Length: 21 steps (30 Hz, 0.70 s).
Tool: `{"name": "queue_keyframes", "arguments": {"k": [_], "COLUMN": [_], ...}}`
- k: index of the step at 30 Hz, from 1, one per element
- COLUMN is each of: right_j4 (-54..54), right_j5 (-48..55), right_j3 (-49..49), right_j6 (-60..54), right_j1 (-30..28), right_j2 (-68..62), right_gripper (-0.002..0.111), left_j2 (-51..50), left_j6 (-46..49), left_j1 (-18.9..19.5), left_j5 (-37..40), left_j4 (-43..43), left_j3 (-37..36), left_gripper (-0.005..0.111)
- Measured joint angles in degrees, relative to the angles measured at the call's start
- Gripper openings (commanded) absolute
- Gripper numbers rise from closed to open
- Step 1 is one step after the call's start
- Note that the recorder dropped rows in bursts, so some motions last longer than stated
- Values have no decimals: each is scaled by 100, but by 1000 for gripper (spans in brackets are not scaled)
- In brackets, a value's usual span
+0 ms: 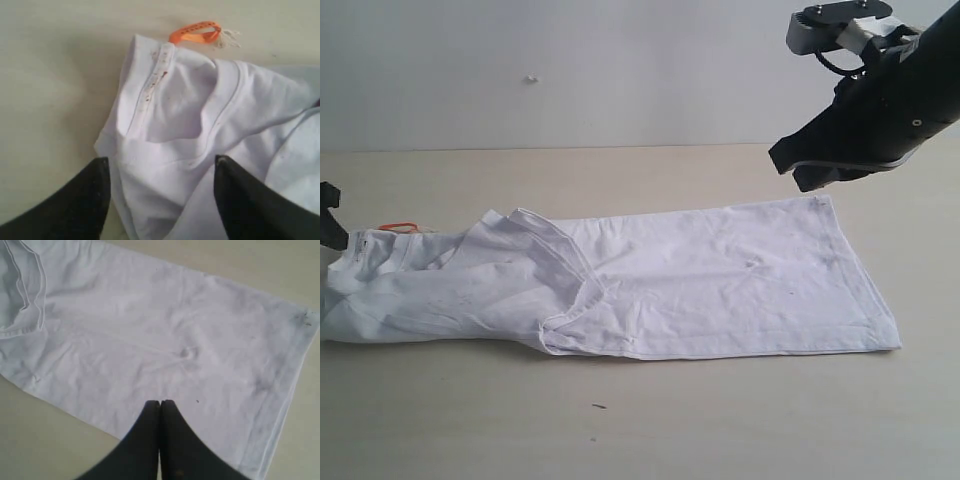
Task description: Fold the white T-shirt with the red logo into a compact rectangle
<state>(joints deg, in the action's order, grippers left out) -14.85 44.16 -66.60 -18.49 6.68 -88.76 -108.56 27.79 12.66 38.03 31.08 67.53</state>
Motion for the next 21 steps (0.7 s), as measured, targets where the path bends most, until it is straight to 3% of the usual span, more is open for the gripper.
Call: {"name": "queue_keyframes", "arguments": {"k": [13, 21], "right_j4": [0, 0], "right_j5": [0, 85], "right_j3": [0, 0], "right_j6": [-11, -11], "right_j1": [0, 0], "right_j2": [0, 0], "right_gripper": [0, 0], "left_j2": [-1241, -1478], "left_j6": [216, 306], "left_j1": [47, 47], "left_j5": [712, 844], "left_j4": [-7, -153], "left_j3": [1151, 1266], "left_gripper": [60, 60]}}
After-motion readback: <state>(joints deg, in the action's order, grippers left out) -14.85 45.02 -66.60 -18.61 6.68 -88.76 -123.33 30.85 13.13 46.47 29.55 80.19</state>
